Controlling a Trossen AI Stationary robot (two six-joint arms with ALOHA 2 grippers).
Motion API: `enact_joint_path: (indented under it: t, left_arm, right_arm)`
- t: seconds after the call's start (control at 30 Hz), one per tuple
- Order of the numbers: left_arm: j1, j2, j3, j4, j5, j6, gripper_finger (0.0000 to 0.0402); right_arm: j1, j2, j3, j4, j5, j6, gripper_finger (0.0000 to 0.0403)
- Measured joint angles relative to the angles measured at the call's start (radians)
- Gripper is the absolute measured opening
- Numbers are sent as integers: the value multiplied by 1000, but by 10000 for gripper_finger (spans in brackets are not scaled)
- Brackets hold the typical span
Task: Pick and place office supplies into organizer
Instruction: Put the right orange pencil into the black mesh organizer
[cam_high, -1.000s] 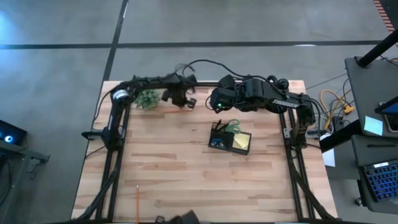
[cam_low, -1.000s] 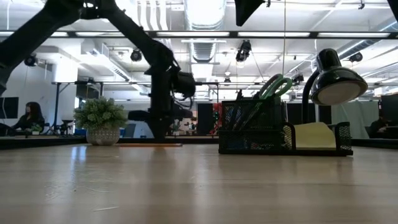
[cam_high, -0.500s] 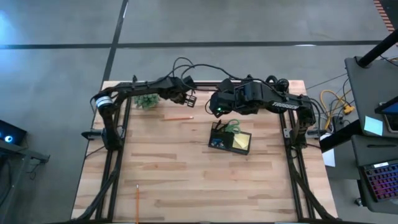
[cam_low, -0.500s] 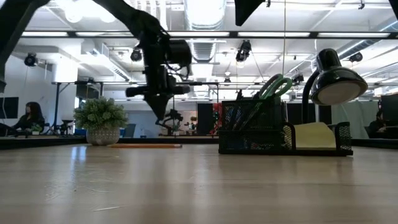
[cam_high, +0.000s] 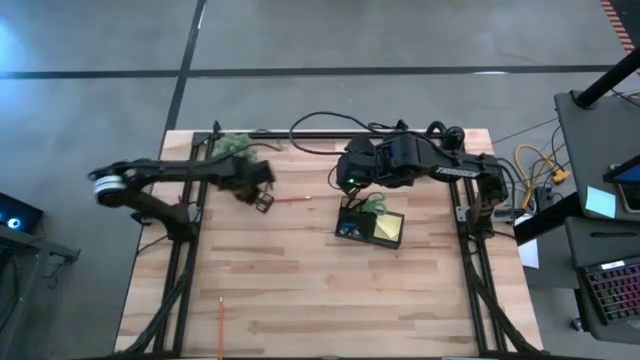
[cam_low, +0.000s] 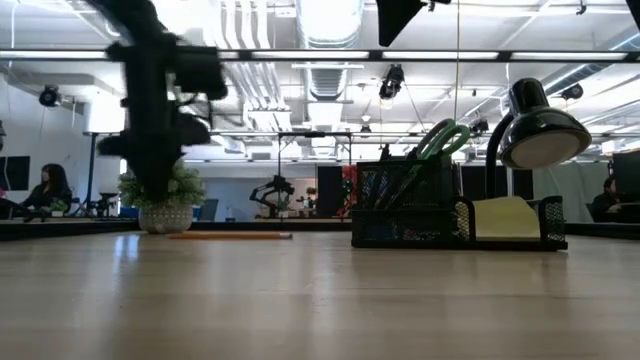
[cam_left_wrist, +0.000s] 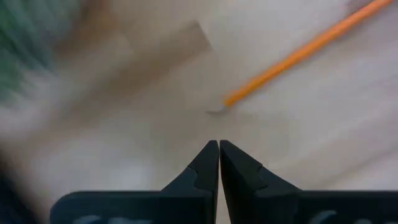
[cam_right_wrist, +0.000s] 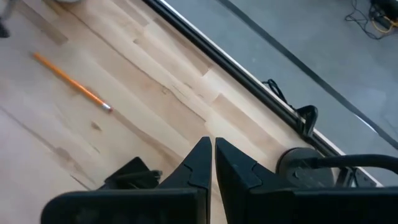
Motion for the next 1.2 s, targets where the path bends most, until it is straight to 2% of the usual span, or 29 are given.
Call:
enact_joint_path:
  t: [0.1,0.17,0.27,0.5,0.7,0.97,1.2]
  left_arm:
    - [15,-123,-145,157,123,-171,0]
    - [15,-181,-228,282,162,-273,0]
    - [16,-242,-318,369,157,-397,0]
    - [20,-269,-432,495,128,-493,0]
    - [21,-207,-439,630,81,-539,0]
    - [22,-113,-434,721,134,-540,0]
    - [22,-149,-425,721,134,-537,0]
  right_arm:
    - [-1,-1,-23,0,1,0,13]
    - [-3,-1,-42,0,1,0,13]
    - [-3,-1,-68,4,0,0,13]
    - [-3,-1,-107,10,-5,19,13]
    - [-3,-1,-110,14,-5,30,13]
    - [-3,-1,-110,14,-5,30,13]
    - [-3,-1,-110,13,-5,30,13]
